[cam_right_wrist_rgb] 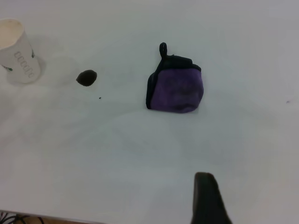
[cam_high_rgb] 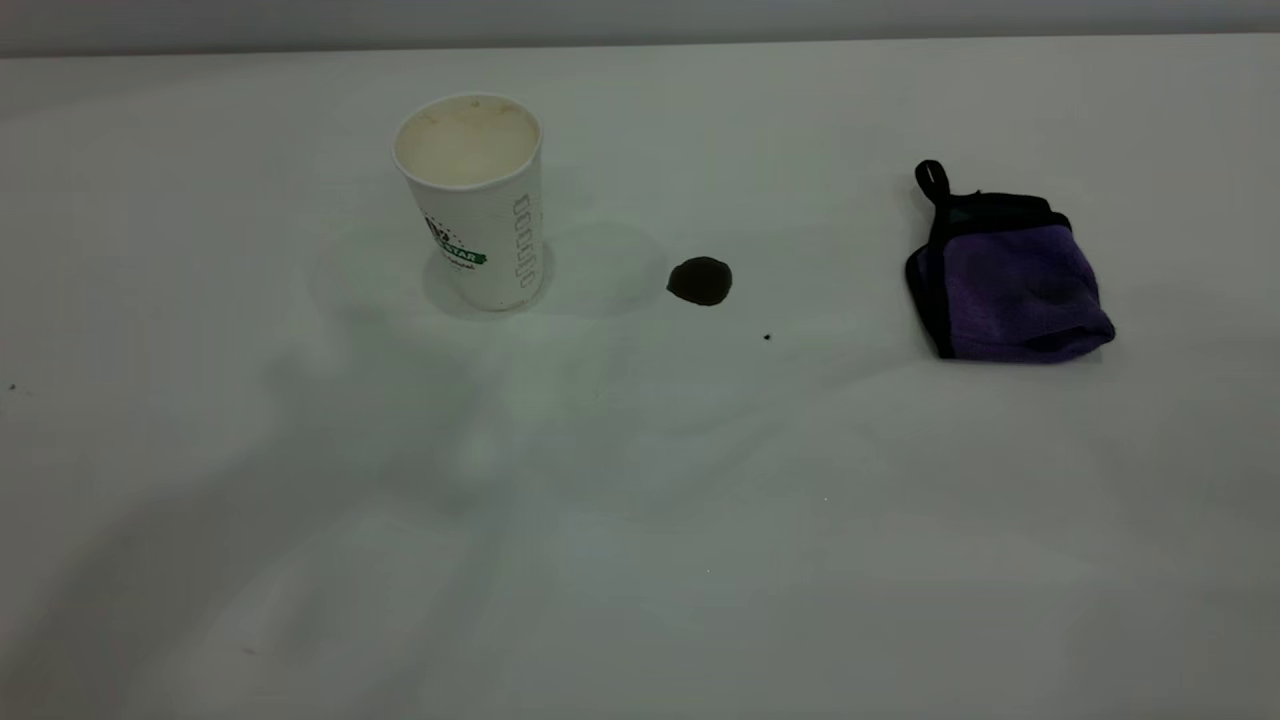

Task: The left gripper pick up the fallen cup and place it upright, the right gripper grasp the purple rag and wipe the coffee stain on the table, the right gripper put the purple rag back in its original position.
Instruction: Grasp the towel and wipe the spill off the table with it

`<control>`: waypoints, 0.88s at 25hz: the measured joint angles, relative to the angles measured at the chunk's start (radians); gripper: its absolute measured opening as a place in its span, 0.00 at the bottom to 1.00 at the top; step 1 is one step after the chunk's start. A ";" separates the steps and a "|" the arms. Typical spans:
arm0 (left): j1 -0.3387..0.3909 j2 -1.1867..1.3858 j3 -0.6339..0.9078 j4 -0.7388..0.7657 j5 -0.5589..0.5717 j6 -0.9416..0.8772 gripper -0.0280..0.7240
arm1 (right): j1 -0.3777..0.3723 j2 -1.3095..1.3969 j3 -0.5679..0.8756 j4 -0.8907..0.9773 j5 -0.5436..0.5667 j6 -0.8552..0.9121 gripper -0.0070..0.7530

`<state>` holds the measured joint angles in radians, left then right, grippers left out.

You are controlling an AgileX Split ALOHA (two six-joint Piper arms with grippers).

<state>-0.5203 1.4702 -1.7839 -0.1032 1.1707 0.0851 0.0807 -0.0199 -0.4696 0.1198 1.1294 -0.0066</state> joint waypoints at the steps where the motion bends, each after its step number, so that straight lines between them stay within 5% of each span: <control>1: -0.003 -0.048 0.069 0.000 0.000 0.000 0.58 | 0.000 0.000 0.000 0.000 0.000 0.000 0.68; 13: -0.004 -0.498 0.832 0.009 0.000 -0.145 0.61 | 0.000 0.000 0.000 0.000 0.000 0.001 0.68; 22: -0.004 -0.669 1.189 0.103 -0.014 -0.105 0.70 | 0.000 0.000 0.000 0.000 0.000 0.001 0.68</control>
<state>-0.5242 0.8008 -0.5944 0.0000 1.1571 -0.0203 0.0807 -0.0199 -0.4696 0.1198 1.1294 -0.0059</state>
